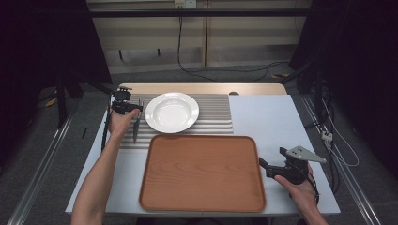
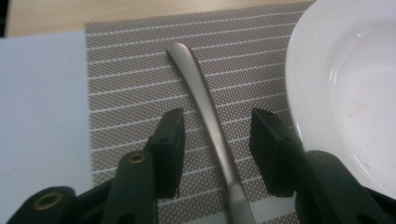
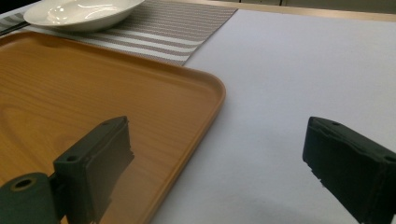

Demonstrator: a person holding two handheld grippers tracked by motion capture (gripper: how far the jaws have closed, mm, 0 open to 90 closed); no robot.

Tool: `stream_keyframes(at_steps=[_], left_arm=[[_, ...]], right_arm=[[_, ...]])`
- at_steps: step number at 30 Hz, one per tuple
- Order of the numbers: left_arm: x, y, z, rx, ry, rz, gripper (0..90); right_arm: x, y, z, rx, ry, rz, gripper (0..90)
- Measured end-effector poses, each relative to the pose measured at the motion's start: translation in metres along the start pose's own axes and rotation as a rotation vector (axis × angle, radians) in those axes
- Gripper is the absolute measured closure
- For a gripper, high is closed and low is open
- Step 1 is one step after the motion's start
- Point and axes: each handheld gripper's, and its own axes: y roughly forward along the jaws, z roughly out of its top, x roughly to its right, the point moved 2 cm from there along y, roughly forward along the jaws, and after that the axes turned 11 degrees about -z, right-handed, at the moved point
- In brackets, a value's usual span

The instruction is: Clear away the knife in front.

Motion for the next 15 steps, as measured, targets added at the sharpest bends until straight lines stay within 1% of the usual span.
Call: stream_keyframes(at_steps=[1, 2, 3, 4, 5, 6, 7, 8, 10, 12, 13, 15], left_arm=[[0.000, 0.005, -0.001, -0.016, 0.009, 0.018, 61.7], [0.000, 0.008, -0.002, -0.014, 0.005, 0.024, 63.3], [0.000, 0.008, -0.002, -0.014, 0.005, 0.024, 65.4], [0.000, 0.010, -0.002, -0.026, 0.004, 0.015, 67.3], [0.000, 0.013, -0.002, -0.036, 0.001, 0.015, 69.3], [0.002, 0.014, -0.002, -0.045, 0.017, 0.044, 71.5], [0.002, 0.014, -0.002, -0.045, 0.017, 0.044, 71.8], [0.003, 0.015, 0.000, -0.057, 0.021, 0.054, 72.1], [0.003, 0.015, 0.000, -0.065, 0.019, 0.054, 72.5], [0.004, 0.015, 0.001, -0.067, -0.007, 0.051, 75.5], [0.004, 0.015, 0.001, -0.067, -0.007, 0.051, 75.6], [0.006, 0.016, 0.002, -0.083, -0.006, 0.063, 75.8]], right_arm=[[0.000, 0.000, 0.000, 0.000, 0.001, 0.001, 7.5], [0.000, 0.000, 0.000, -0.001, 0.001, 0.001, 7.5], [0.000, 0.000, 0.000, -0.002, 0.000, 0.002, 7.5], [0.000, 0.000, 0.000, -0.002, -0.001, 0.001, 7.5], [0.000, 0.000, 0.000, -0.003, -0.002, 0.002, 7.5], [0.000, 0.000, 0.000, -0.002, -0.001, 0.002, 7.5], [0.000, 0.000, 0.000, -0.002, -0.001, 0.002, 7.5], [0.000, 0.000, 0.000, -0.001, -0.001, 0.004, 7.5], [0.000, 0.000, 0.000, 0.000, -0.002, 0.004, 7.5], [0.000, 0.000, 0.000, 0.000, -0.002, 0.003, 7.5], [0.000, 0.000, 0.000, 0.000, -0.002, 0.003, 7.5], [0.000, 0.000, 0.000, 0.000, -0.002, 0.005, 7.5]])
